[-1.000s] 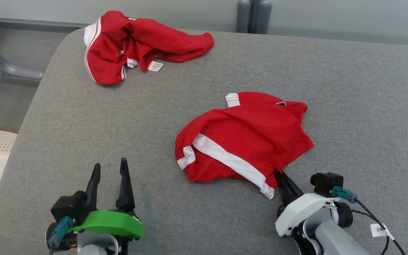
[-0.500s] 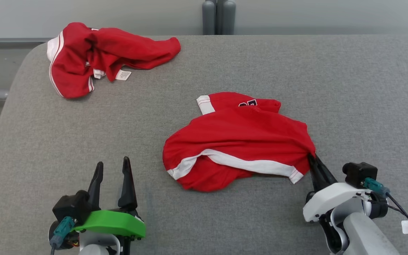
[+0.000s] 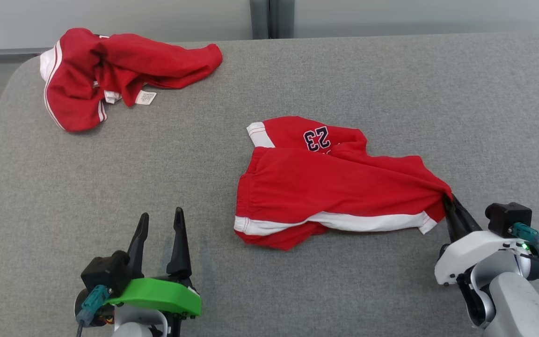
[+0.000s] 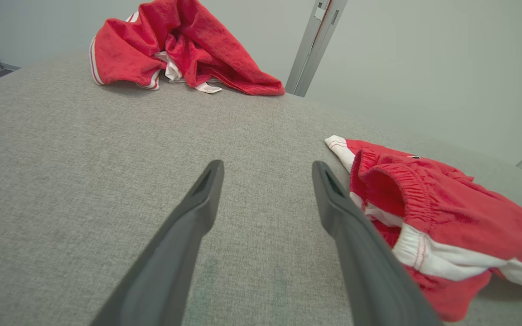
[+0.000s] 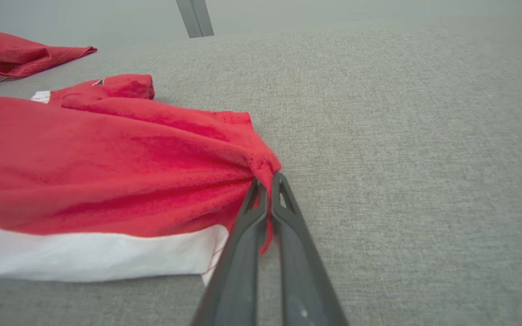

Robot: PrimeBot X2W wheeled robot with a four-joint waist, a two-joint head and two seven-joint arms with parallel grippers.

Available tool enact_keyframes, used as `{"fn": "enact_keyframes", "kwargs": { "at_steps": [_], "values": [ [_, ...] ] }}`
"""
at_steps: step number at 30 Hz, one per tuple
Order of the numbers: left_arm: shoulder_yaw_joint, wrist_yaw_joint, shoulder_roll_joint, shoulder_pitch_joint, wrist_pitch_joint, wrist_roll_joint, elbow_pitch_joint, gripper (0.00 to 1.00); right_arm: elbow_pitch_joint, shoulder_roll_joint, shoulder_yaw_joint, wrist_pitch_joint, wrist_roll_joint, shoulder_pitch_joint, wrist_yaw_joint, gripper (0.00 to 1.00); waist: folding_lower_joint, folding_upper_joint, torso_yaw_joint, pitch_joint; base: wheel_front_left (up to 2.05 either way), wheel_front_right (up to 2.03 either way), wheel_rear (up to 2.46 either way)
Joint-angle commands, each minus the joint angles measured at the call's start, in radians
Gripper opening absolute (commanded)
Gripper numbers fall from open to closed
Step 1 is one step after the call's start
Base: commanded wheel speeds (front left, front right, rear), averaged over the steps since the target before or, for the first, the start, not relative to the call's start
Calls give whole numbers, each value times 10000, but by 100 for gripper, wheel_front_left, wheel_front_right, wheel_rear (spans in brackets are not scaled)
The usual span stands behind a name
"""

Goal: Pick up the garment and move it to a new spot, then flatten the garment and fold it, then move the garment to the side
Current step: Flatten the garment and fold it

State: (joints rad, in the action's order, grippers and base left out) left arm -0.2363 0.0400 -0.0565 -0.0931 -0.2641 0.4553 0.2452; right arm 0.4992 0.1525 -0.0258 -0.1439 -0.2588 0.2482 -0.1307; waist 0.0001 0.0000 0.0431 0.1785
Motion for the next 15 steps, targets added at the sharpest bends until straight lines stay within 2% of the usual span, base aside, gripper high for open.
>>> {"fn": "enact_keyframes", "kwargs": {
  "at_steps": [1,3,4,5,6,15],
  "values": [
    [-6,-49,-12,-141,-5,-18,30,100,61,98,111,-100,130,-14,-1,0,-1,0,2,14,0,0,0],
    [-30,-71,4,-150,-5,-47,54,100,162,174,208,-200,339,49,-1,0,-1,0,5,13,0,0,0],
    [-39,-88,9,-152,-5,-55,63,100,214,169,236,-241,409,75,-1,15,-1,0,6,8,0,0,0],
    [-48,-104,15,-151,-5,-51,78,100,282,141,254,-288,478,97,-1,41,-1,0,8,-4,0,0,0],
    [-52,-113,17,-148,-5,-56,90,100,333,117,271,-317,507,114,-1,100,-1,0,7,-19,0,0,0],
    [17,-149,39,132,-5,-148,12,100,290,-31,527,-777,651,-236,-1,100,-1,0,-110,-371,0,0,0]
  ]
}}
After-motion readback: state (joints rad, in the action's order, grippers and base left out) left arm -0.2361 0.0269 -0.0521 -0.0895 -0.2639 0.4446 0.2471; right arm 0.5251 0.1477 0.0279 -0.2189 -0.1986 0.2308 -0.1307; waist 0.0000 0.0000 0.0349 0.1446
